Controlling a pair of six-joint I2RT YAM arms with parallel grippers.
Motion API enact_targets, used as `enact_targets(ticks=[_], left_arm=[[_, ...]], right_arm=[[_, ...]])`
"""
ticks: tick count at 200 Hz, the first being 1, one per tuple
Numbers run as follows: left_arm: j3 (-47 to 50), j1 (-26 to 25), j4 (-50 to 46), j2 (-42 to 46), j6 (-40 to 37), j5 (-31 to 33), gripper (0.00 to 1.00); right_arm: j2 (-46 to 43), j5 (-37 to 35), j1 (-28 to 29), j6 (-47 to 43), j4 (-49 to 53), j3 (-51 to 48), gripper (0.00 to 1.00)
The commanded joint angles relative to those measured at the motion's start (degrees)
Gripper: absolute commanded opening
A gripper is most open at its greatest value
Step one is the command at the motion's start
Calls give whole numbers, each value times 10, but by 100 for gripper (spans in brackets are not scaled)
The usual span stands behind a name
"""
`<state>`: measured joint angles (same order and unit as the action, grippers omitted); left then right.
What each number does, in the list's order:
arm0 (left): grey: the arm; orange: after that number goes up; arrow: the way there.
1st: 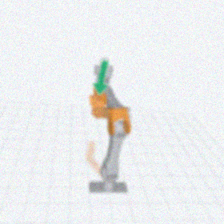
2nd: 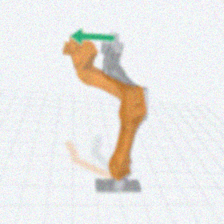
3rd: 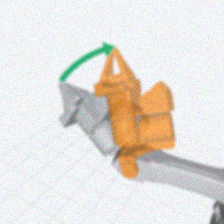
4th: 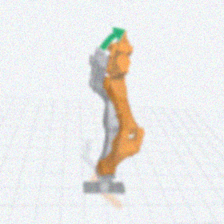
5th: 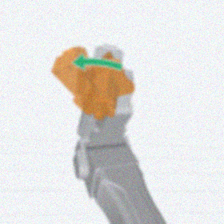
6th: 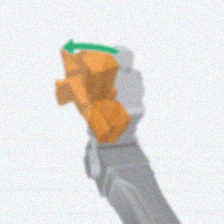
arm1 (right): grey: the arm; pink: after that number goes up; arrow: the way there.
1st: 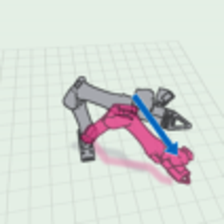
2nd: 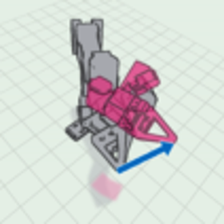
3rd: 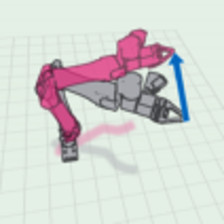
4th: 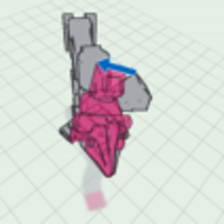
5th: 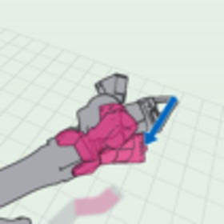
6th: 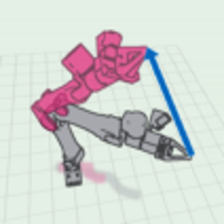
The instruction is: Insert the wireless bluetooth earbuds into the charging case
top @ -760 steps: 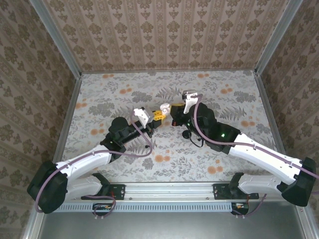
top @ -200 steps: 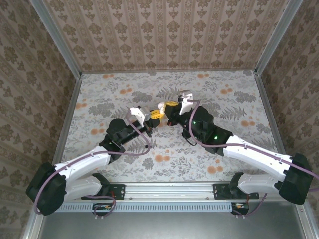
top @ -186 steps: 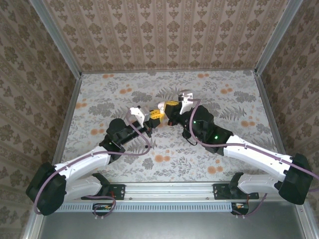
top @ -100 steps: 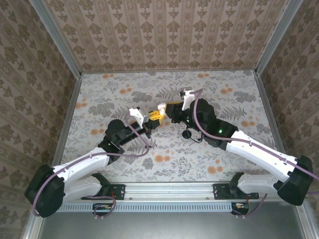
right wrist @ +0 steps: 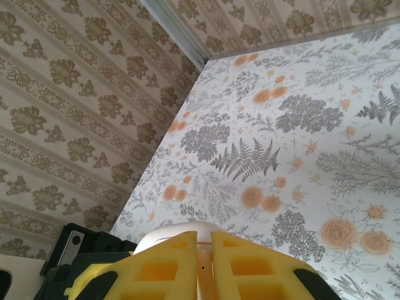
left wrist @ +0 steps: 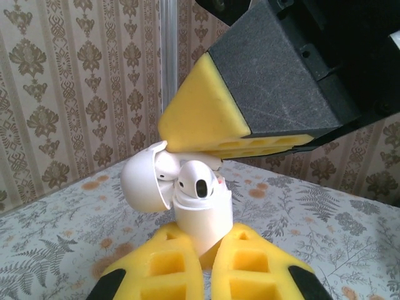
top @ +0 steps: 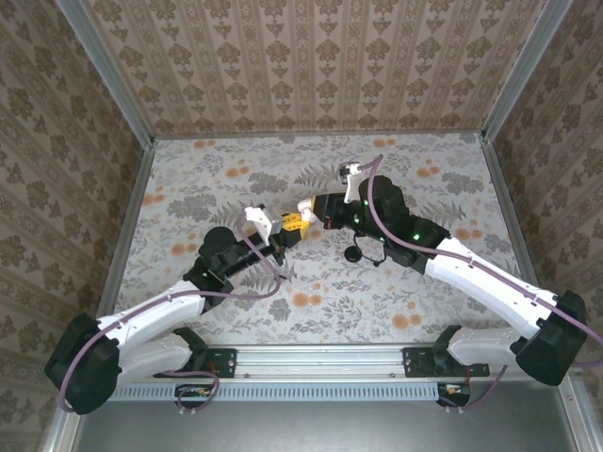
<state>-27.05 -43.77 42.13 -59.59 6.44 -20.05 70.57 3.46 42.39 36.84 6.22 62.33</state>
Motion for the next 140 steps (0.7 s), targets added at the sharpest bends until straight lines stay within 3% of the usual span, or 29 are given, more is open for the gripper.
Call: enact_targets(ticks=[1, 91, 140], left_arm=[[-5, 3, 41, 19, -10, -6, 0], [-9, 14, 39, 20, -10, -13, 0], [-5, 17, 33, 24, -11, -13, 0]], right_arm=[[16, 55, -5, 19, 18, 11, 13], [39, 95, -12, 11, 54, 33, 19], [40, 98, -14, 5, 55, 39, 10]])
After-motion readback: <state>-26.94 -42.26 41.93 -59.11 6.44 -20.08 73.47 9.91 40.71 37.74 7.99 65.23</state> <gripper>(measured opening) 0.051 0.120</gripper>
